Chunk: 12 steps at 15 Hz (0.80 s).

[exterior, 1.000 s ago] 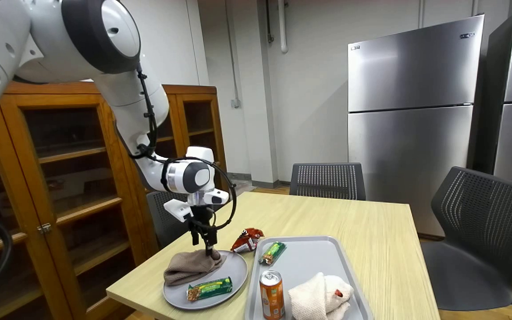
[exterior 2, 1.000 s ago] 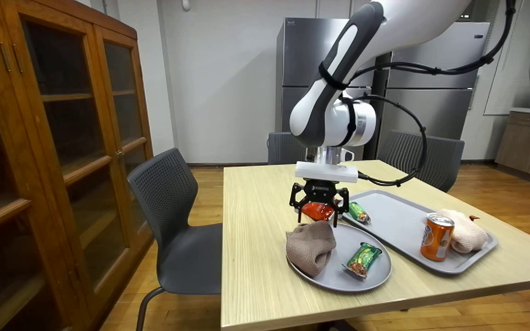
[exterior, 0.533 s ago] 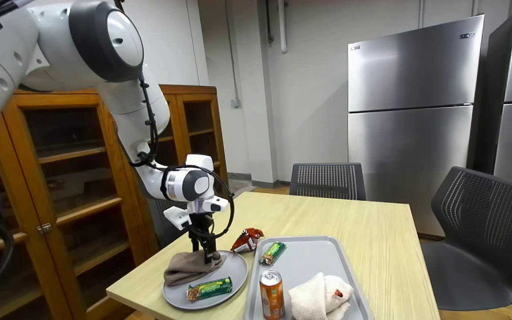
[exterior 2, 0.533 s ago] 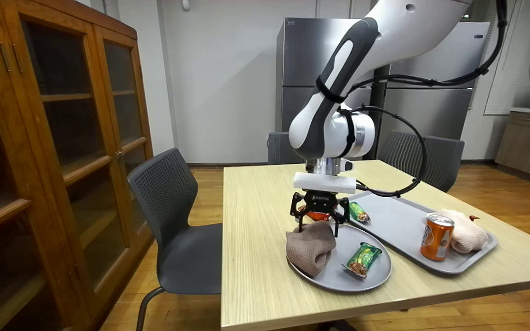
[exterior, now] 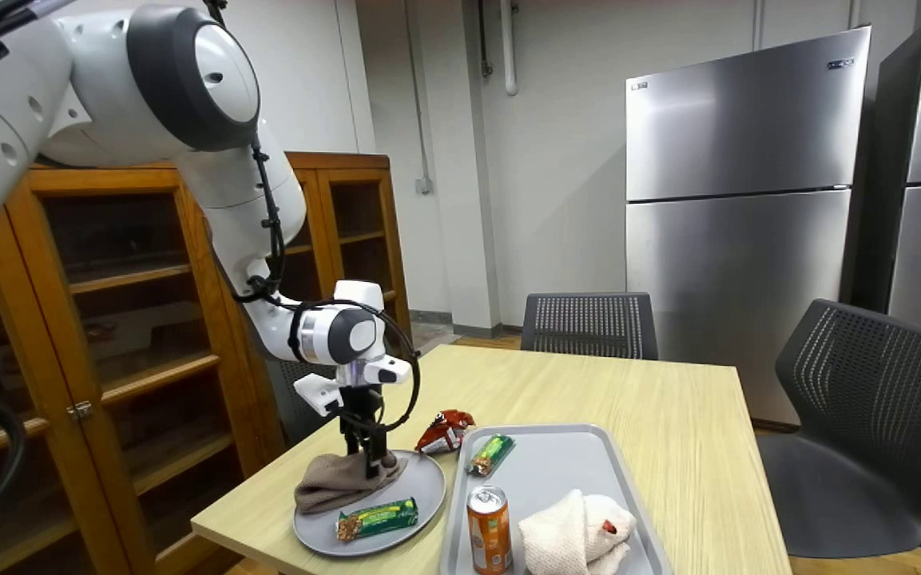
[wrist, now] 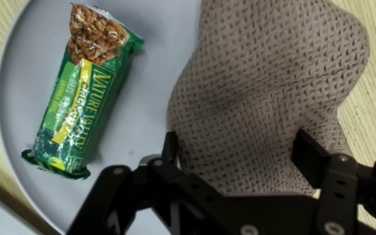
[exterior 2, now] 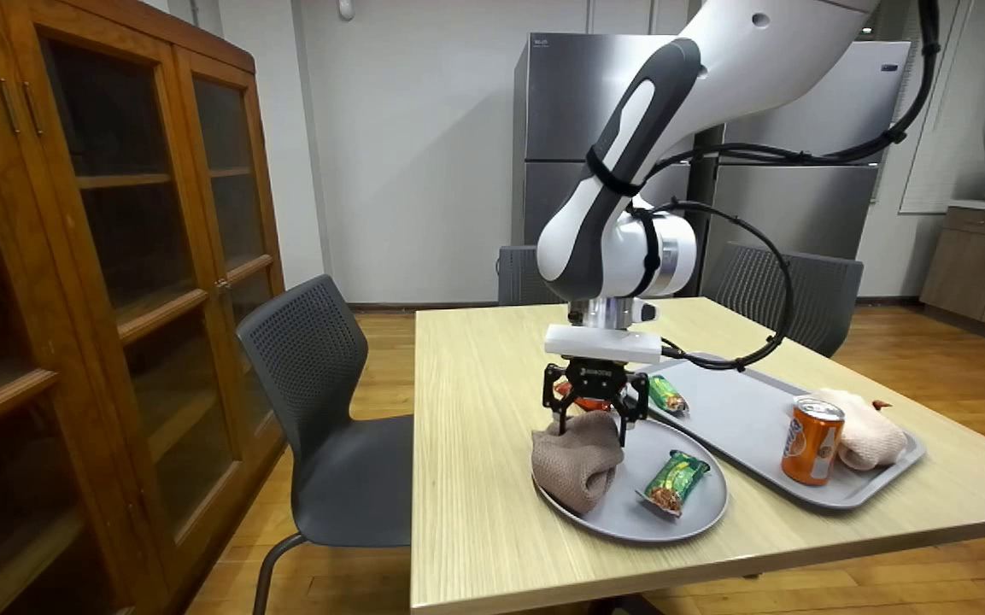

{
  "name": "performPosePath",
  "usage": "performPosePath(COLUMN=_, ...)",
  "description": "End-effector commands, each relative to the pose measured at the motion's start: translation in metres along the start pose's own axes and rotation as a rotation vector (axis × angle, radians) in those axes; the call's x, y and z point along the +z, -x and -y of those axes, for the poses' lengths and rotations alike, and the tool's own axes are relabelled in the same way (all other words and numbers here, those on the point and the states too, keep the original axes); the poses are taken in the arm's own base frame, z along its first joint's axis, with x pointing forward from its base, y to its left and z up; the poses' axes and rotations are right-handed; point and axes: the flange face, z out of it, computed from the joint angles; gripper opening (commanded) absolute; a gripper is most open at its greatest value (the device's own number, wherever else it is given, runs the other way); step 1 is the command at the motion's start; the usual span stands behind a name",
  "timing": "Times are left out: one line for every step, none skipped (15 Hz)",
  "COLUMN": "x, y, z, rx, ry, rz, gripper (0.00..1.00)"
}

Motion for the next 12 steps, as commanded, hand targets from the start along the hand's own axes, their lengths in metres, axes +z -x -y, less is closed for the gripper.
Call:
performPosePath(x=-0.0018, y=0.0017, z=0.0031, rx=0.024, ry=-0.005, rz=-0.006, gripper=0.56)
performPosePath(x=-0.0018, y=0.0017, z=0.0031, rx=0.024, ry=-0.005, rz=-0.006, gripper=0.49)
performPosePath(x=-0.0021, y=0.0016, z=0.0030, rx=0.024, ry=-0.006, rz=-0.006, gripper=0.40)
performPosePath(x=-0.0021, y=0.0015, z=0.0030, rx=0.024, ry=-0.006, rz=-0.006, gripper=0.34)
performPosePath(x=-0.0021, y=0.0015, z=0.0030, rx=0.023, ry=-0.006, rz=-0.006, gripper=0.25)
performPosePath(x=-0.0019, y=0.0014, z=0.0030, rx=0.023, ry=-0.005, rz=-0.005, gripper=0.18)
performPosePath(x=-0.0018, y=0.0014, z=0.0029, rx=0.023, ry=-0.005, rz=-0.005, gripper=0.12)
performPosePath(x=-0.0018, y=0.0014, z=0.0029, rx=0.023, ry=-0.005, rz=-0.005, gripper=0.04)
performPosePath(x=-0.0020, y=0.0013, z=0.0029, rx=0.022, ry=-0.005, rz=-0.005, gripper=0.01)
performPosePath(x=-0.0026, y=0.0014, z=0.0029, rx=0.022, ry=-0.006, rz=-0.005, gripper=0.00)
performPosePath(x=-0.0039, y=0.0018, z=0.0030, rx=0.020, ry=-0.007, rz=-0.004, gripper=0.00)
performPosePath(x=-0.0058, y=0.0025, z=0.0032, rx=0.017, ry=-0.009, rz=-0.005, gripper=0.03)
